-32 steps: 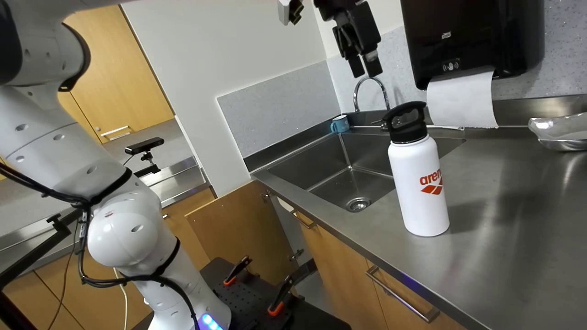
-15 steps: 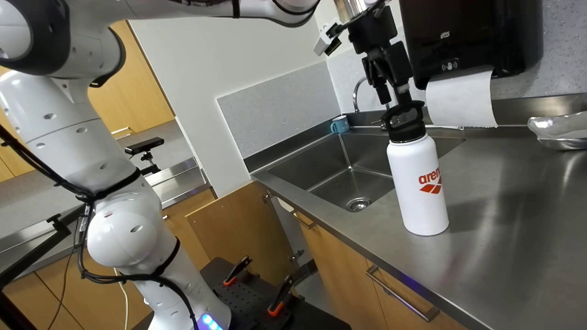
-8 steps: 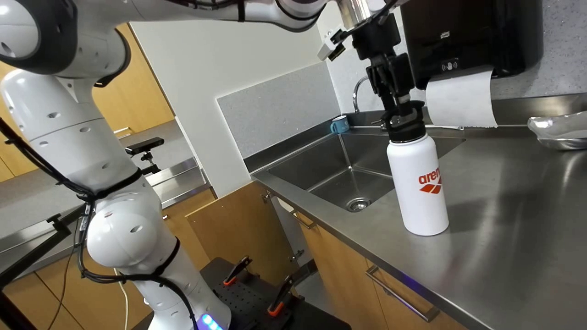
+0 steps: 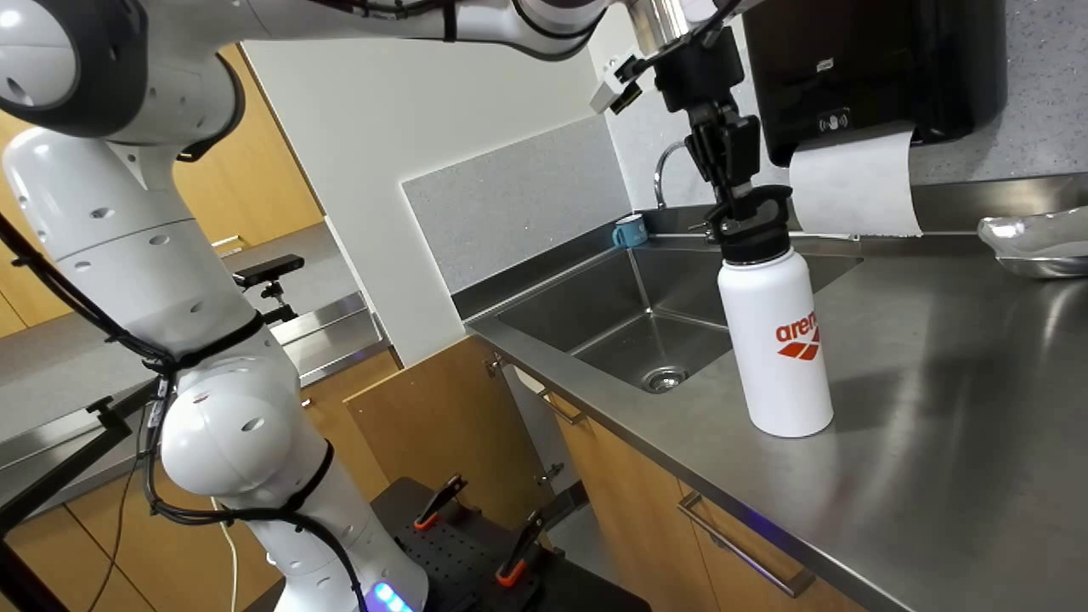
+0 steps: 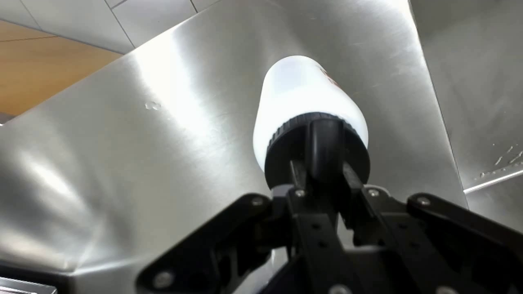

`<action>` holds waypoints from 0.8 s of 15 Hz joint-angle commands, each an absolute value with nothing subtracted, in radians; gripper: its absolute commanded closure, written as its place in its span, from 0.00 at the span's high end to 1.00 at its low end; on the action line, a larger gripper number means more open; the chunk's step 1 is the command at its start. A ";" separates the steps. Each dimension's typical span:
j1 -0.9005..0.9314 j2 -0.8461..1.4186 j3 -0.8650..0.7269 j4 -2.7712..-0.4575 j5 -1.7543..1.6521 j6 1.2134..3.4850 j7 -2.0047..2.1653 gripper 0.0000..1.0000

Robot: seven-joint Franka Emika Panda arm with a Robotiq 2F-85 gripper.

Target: Remove the black lid from the white bottle

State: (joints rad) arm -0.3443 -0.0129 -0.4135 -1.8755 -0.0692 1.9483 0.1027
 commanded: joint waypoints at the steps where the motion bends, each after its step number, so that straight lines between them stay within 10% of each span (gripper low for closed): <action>1: -0.355 -0.010 -0.398 -1.841 -0.080 1.928 0.094 0.05; 12: -0.378 0.009 -0.418 -1.700 -0.054 1.883 0.182 0.05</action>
